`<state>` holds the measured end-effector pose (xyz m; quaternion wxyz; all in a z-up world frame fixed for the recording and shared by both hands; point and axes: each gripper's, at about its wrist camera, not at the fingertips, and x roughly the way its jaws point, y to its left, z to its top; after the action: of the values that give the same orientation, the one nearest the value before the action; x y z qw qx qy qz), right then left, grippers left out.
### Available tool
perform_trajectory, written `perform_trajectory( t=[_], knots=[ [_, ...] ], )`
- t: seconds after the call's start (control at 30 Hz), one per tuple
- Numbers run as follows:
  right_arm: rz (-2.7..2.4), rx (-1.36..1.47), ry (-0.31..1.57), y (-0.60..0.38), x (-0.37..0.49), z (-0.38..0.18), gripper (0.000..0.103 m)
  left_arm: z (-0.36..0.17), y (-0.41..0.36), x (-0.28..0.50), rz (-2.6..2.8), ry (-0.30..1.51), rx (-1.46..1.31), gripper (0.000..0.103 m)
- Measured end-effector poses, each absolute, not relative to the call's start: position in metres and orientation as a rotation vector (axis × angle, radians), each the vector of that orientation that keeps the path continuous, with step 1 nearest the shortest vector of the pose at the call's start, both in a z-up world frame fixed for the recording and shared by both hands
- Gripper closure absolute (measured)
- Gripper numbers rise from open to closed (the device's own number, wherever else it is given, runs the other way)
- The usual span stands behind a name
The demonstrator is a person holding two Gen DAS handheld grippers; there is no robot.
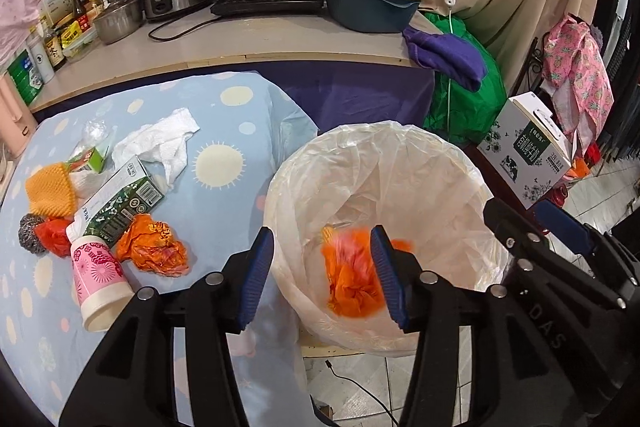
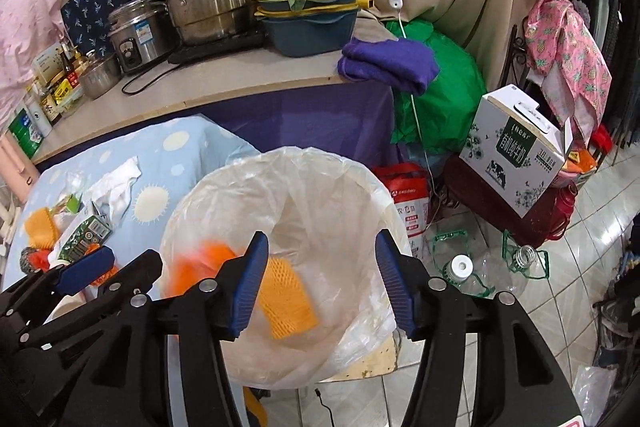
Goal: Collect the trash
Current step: 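Open both tools to drop the bag and sleeve into the bin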
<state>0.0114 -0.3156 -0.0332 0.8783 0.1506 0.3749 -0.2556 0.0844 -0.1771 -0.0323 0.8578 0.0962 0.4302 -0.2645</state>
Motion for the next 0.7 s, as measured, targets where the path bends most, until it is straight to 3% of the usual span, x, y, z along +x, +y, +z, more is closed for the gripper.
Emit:
perform_trajectory(
  t=[0.7],
  knots=[
    [-0.501,0.302,0.740,-0.298,0.008,-0.013,0.042,-0.019,-0.155,0.086,-0.522,0.890,0.170,0.055]
  ],
)
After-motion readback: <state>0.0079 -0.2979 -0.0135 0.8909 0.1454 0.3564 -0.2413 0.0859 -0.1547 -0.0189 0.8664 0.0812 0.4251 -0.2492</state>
